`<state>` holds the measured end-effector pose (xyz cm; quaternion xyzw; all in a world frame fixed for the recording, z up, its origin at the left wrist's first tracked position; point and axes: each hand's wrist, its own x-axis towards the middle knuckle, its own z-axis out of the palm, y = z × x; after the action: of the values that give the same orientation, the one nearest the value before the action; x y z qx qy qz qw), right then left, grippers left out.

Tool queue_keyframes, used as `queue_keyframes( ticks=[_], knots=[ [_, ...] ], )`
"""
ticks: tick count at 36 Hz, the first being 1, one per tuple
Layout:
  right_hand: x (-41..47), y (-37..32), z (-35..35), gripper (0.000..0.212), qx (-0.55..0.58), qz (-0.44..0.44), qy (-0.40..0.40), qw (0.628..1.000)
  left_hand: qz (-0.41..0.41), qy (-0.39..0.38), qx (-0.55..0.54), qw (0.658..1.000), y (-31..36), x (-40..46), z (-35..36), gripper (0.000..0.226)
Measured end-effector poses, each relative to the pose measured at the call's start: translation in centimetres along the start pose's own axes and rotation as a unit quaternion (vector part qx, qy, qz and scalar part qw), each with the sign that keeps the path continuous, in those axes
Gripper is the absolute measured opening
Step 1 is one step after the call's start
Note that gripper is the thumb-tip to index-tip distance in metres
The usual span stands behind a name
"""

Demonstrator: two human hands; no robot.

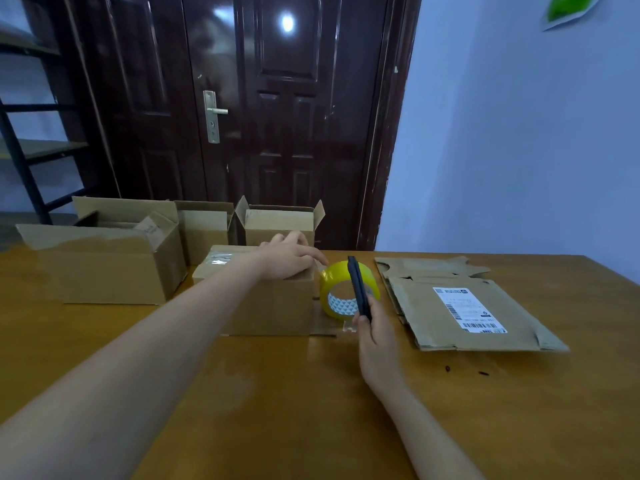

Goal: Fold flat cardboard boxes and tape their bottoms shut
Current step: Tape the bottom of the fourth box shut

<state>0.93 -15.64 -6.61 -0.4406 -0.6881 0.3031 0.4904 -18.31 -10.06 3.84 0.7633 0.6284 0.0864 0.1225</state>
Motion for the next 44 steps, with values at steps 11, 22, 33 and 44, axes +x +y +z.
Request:
queue_keyframes(
  ticks=[11,22,33,44],
  knots=[
    [0.1,0.2,-0.4,0.008,-0.095,0.000,0.067,0.993,-0.002,-0.041,-0.011,0.999,-0.5,2.5,-0.9,0.043],
    [0.7,-0.2,0.2,0.008,-0.122,-0.014,0.063,0.990,0.009,-0.047,-0.084,0.995,-0.5,3.5,-0.6,0.044],
    [1.6,-0.6,0.4,0.021,-0.118,0.021,0.055,0.991,0.026,-0.068,-0.059,0.996,-1.2,3.1,0.0,0.046],
    [1.6,-2.2,0.4,0.021,-0.137,0.001,0.031,0.990,0.023,-0.069,-0.017,0.997,-0.6,2.6,0.1,0.041]
  ],
)
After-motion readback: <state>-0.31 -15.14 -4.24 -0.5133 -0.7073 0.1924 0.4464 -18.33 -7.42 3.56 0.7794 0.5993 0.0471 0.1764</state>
